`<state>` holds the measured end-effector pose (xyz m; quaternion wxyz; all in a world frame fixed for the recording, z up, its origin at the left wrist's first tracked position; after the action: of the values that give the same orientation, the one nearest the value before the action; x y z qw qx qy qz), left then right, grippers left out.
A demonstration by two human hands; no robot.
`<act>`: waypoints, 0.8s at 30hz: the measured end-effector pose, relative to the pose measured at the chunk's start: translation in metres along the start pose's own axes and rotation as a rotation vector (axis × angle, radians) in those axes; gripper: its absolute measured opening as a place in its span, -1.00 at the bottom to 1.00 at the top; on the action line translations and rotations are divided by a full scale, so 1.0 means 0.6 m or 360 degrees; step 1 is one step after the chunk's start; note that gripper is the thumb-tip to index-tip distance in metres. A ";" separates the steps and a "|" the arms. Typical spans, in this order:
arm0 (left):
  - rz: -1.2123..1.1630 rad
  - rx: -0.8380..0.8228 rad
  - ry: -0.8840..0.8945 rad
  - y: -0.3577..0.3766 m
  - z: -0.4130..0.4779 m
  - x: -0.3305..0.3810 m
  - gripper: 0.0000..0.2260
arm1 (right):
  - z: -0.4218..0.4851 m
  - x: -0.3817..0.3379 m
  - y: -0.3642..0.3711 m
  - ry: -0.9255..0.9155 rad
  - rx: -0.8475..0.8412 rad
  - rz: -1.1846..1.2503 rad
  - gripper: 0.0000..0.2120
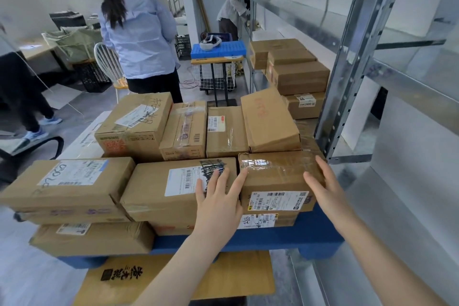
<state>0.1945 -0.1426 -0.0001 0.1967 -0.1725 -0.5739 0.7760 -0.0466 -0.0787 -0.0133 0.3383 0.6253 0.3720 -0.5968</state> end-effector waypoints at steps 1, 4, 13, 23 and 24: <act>-0.0003 0.0008 0.0005 0.001 -0.001 -0.001 -0.36 | -0.005 -0.003 0.001 -0.0049 0.0023 -0.0032 -0.45; 0.0001 0.0025 0.0022 0.002 -0.002 -0.003 -0.37 | -0.016 -0.010 0.016 -0.0167 -0.0013 -0.0202 -0.50; 0.0011 0.0037 0.0029 0.007 -0.002 0.000 -0.36 | -0.019 -0.016 0.022 -0.0206 -0.0094 -0.0292 -0.55; -0.0047 -0.0164 0.0110 -0.013 -0.001 -0.021 -0.38 | -0.016 -0.012 0.020 -0.0509 -0.0096 -0.0891 -0.51; -0.0036 -0.0171 0.0099 -0.012 -0.004 -0.026 -0.36 | -0.014 -0.010 0.020 -0.0487 -0.0116 -0.0921 -0.48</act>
<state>0.2100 -0.1465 0.0066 0.2136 -0.2004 -0.6102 0.7361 -0.0321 -0.0781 -0.0071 0.2289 0.3842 0.5003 -0.7415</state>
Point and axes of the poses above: each hand's wrist, its own z-axis towards the middle knuckle, its own y-axis out of the palm, x = y × z, the point moved 4 cm from there along z, towards the middle knuckle, and after that the axes turned 13 degrees about z, right-handed, at the moved point
